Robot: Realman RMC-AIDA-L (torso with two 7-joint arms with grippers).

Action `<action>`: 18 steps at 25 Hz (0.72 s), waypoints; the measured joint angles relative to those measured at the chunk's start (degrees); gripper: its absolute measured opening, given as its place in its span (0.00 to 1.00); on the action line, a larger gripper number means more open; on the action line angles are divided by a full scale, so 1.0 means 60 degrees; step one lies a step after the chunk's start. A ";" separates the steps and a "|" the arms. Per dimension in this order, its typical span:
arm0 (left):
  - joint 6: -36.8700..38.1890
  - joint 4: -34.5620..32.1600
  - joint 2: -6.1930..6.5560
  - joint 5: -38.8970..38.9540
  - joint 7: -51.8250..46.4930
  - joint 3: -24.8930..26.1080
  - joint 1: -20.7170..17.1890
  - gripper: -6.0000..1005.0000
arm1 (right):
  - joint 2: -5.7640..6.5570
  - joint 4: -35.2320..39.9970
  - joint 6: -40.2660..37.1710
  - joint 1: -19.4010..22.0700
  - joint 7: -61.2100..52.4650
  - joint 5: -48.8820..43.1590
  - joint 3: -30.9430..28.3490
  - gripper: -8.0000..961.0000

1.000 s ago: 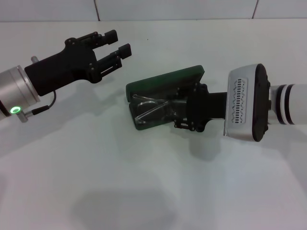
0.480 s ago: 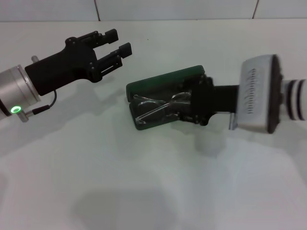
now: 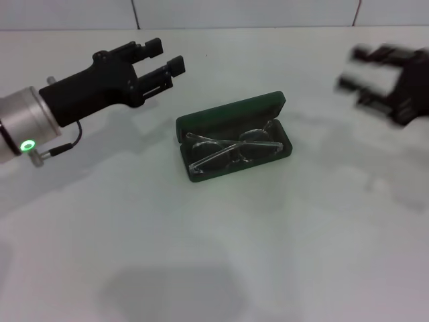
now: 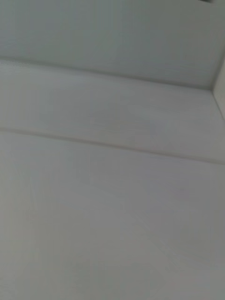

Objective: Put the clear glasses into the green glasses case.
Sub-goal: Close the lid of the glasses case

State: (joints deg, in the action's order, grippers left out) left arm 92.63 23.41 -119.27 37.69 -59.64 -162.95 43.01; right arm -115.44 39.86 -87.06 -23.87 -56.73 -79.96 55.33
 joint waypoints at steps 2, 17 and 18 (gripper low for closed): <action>-0.0810 -0.0110 -0.0021 -0.0098 -0.0426 0.0000 0.0231 0.61 | -0.0009 -0.0781 -0.0298 0.0048 0.0056 0.0439 -0.1365 0.52; -0.5941 -0.1943 -0.0056 -0.3768 -0.2635 0.0000 0.2545 0.62 | 0.0016 -0.1927 0.0003 0.0154 0.0840 0.0795 -0.2293 0.52; -0.5883 -0.2007 -0.0055 -0.3828 -0.2582 0.0000 0.2548 0.62 | 0.0017 -0.1937 0.0049 0.0156 0.0863 0.0792 -0.2291 0.52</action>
State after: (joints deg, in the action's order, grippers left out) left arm 57.33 11.36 -119.60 14.72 -75.13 -162.95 58.30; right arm -115.34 28.23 -86.76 -22.93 -51.55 -75.20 41.58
